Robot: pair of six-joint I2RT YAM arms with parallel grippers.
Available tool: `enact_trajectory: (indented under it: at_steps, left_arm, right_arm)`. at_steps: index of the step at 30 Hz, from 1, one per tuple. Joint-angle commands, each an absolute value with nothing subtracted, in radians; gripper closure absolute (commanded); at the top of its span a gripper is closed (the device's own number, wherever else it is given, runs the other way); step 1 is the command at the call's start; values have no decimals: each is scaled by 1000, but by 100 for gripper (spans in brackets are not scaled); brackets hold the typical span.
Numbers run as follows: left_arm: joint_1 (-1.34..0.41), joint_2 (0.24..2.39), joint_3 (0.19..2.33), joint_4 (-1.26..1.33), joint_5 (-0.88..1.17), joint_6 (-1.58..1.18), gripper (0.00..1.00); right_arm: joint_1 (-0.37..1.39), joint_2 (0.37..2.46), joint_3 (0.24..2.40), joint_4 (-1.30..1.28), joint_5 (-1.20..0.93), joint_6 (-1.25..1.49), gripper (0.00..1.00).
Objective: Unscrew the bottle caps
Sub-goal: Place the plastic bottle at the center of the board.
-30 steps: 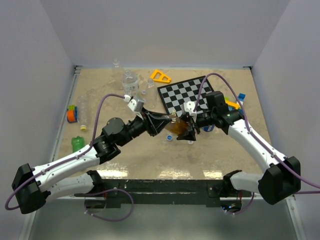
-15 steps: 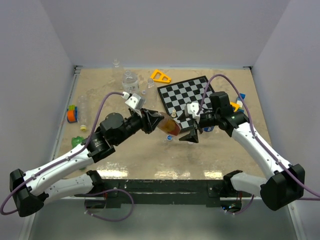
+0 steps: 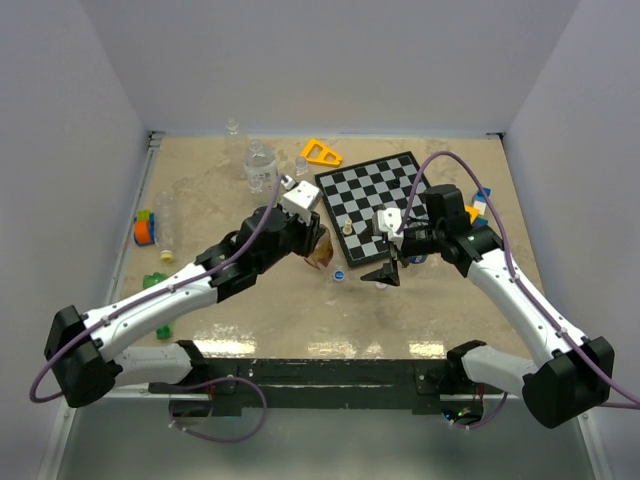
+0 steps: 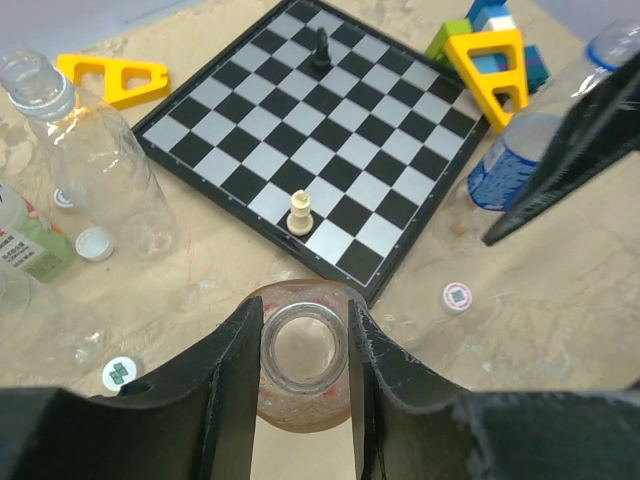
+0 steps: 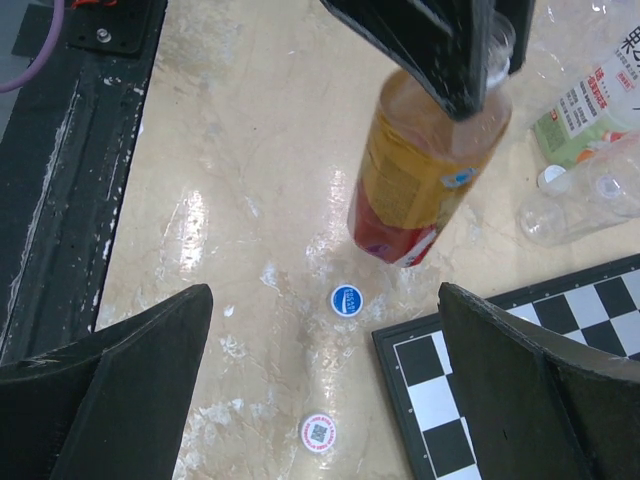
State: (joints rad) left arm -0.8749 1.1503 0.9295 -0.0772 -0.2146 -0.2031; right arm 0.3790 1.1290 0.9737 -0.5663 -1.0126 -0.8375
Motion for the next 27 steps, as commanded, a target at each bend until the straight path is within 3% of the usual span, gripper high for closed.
enact_trajectory:
  at_steps: [1,13,27]
  left_arm:
    - [-847,1247,1018,-17,-232,-143,100]
    - [-781,1469,1152,17,-121,-164,100]
    - [-749,1537,1149,15,-77,-210,100]
  right_arm:
    - [376,1111,976,-580,-1022,-868,2]
    - [376,1103,974,-583,-1023,-874,2]
    - [376,1106,974,-583,-1023,-873,2]
